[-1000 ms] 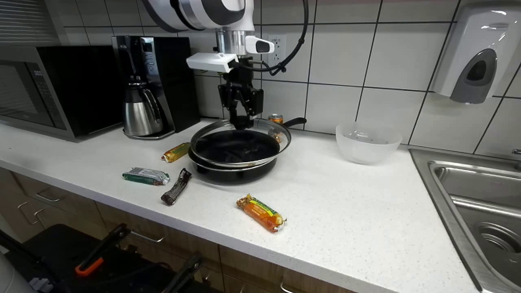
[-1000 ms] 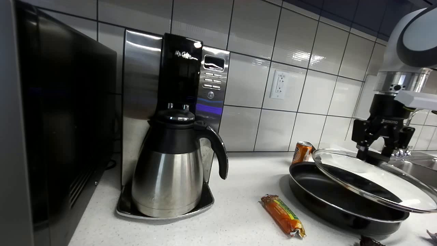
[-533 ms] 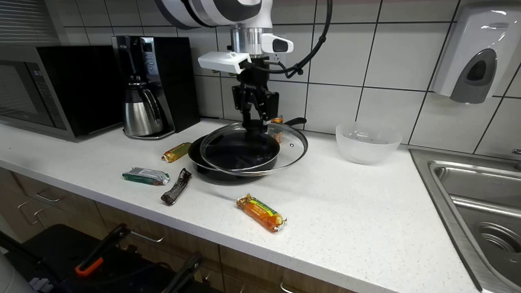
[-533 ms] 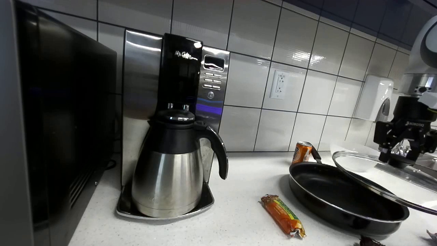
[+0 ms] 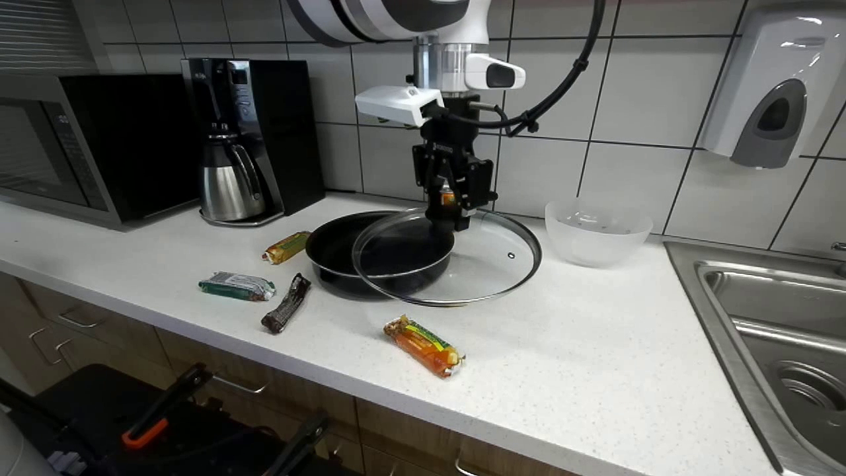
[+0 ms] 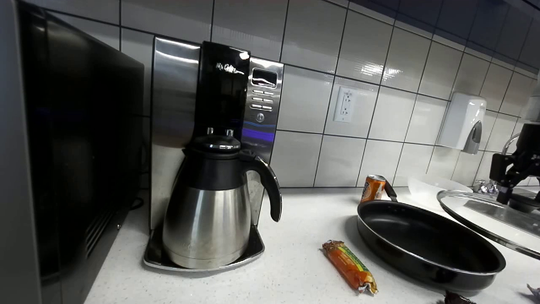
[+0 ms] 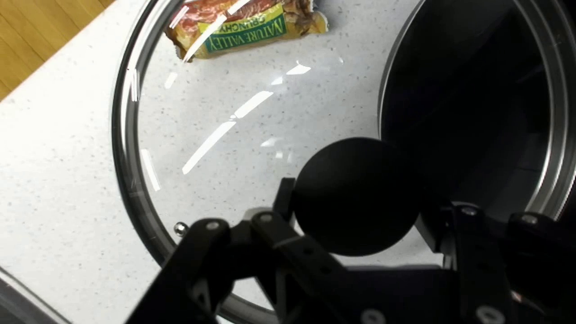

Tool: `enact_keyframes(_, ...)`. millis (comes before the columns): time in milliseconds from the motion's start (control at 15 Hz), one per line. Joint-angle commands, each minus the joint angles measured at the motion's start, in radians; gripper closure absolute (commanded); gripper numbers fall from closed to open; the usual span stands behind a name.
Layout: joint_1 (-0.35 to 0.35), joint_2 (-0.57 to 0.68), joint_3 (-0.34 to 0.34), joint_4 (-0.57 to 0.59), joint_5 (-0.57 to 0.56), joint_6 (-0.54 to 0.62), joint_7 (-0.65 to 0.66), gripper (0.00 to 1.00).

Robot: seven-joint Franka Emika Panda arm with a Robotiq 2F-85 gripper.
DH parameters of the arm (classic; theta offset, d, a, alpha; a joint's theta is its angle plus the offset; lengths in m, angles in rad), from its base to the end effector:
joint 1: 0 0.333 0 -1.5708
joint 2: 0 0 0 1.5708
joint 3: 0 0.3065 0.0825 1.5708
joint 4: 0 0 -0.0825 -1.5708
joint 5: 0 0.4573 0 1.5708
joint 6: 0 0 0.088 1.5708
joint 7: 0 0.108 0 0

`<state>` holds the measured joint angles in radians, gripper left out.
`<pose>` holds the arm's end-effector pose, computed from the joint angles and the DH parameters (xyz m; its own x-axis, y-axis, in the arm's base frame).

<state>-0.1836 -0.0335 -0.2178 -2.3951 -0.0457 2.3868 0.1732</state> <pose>0.5000 -0.2121 0.2688 0.8567 -0.5151 0.0280 -0.5157 -0.8565 0.0203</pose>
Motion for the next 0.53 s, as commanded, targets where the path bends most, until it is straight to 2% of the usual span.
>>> enact_keyframes(0,-0.034,-0.030,-0.016,0.010,-0.026,-0.016,0.012,0.61)
enact_keyframes(467,-0.088,0.011,-0.072,0.045,-0.017,-0.020,0.007,0.61)
